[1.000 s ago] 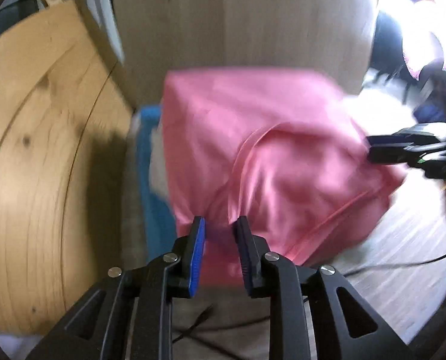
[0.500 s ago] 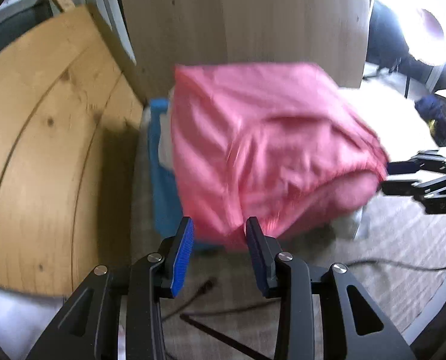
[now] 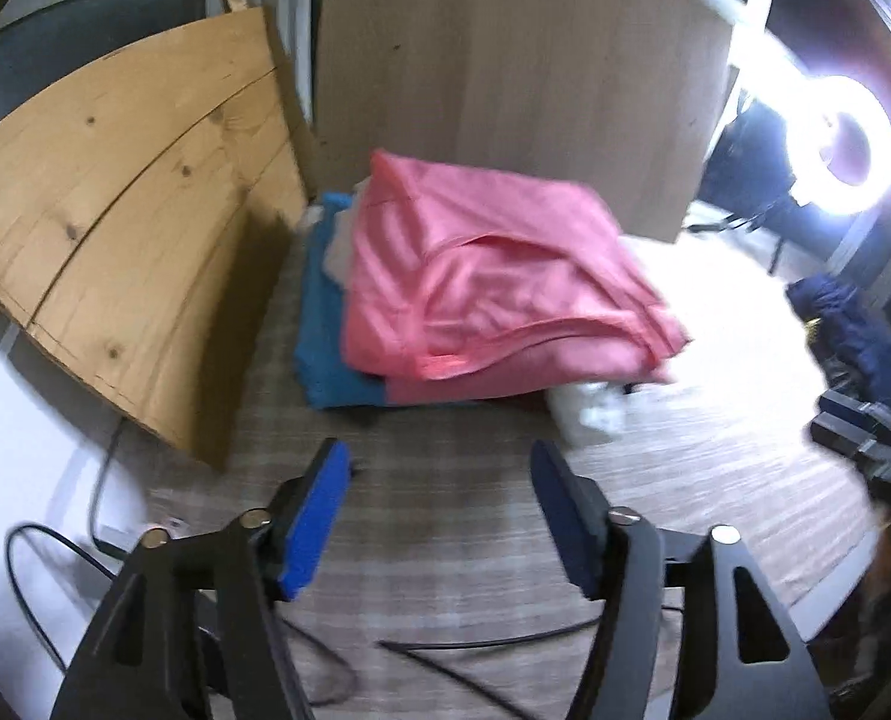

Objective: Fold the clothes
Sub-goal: 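Open both grippers and smooth the pink shirt on top of the stack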

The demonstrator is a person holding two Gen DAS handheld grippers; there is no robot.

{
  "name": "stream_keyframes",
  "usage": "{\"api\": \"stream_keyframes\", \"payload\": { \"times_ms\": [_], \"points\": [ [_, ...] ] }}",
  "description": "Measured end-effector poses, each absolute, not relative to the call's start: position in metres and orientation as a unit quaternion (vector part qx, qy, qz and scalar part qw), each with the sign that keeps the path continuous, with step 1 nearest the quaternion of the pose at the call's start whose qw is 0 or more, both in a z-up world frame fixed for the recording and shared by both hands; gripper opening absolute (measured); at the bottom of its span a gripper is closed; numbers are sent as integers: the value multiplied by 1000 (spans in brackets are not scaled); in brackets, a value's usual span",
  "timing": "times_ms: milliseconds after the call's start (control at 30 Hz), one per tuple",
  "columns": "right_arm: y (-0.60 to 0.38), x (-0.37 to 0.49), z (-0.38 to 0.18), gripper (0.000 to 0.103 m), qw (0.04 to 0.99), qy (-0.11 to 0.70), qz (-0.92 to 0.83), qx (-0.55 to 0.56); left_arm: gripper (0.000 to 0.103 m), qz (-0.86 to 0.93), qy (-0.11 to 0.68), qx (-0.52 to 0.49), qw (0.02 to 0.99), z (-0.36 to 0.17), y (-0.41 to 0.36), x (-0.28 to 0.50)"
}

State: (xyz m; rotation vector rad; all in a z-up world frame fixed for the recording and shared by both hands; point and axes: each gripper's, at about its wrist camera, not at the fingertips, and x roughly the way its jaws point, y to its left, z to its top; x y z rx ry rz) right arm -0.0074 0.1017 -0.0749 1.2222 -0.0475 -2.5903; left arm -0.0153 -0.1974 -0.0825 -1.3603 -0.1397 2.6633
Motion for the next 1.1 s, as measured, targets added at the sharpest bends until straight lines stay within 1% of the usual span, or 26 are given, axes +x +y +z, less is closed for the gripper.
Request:
{"api": "stream_keyframes", "payload": {
  "times_ms": [33,133,267,300,333,367,433,500,533,600,667,700,800,900,933,1033,1100],
  "points": [
    [99,-2,-74,71,137,-8,-896,422,77,890,-38,-448,77,-81,-192,-13],
    [85,-1,-76,71,156,-2,-892,425,77,895,-1,-439,72,-80,-181,-15],
    [80,-7,-68,71,192,-16,-890,414,77,909,2,-409,83,-67,-185,-35],
    [75,-15,-60,65,207,-17,-891,404,76,913,5,-401,78,-66,-187,-45],
    [69,-25,-52,55,218,-13,-892,397,75,916,18,-395,65,-67,-188,-59],
    [63,-35,-44,35,229,-9,-892,390,71,918,31,-392,51,-68,-191,-72],
    [50,-58,-28,34,250,2,-893,374,57,916,33,-398,32,-72,-199,-96],
    [33,-91,-12,32,270,20,-894,357,54,913,13,-408,26,-79,-211,-120],
    [23,-113,-7,32,285,20,-890,355,51,911,7,-412,24,-84,-215,-128],
    [1,-157,-2,31,317,9,-877,360,47,908,0,-419,20,-94,-221,-144],
    [-21,-195,-6,29,338,2,-864,372,40,902,6,-433,10,-106,-223,-154],
    [-37,-217,-13,27,342,11,-858,383,40,899,4,-438,8,-111,-225,-159],
    [-81,-264,-43,27,358,49,-836,412,40,893,-9,-449,4,-122,-232,-177],
    [-111,-293,-73,27,383,62,-810,440,40,893,-15,-450,7,-128,-235,-190],
    [-117,-299,-81,27,388,67,-804,446,41,891,-7,-454,-2,-132,-235,-195],
    [-129,-325,-109,26,356,104,-806,462,41,884,19,-465,-35,-144,-238,-208],
    [-127,-339,-121,26,342,104,-808,469,41,880,24,-472,-51,-151,-242,-210]
  ]
}}
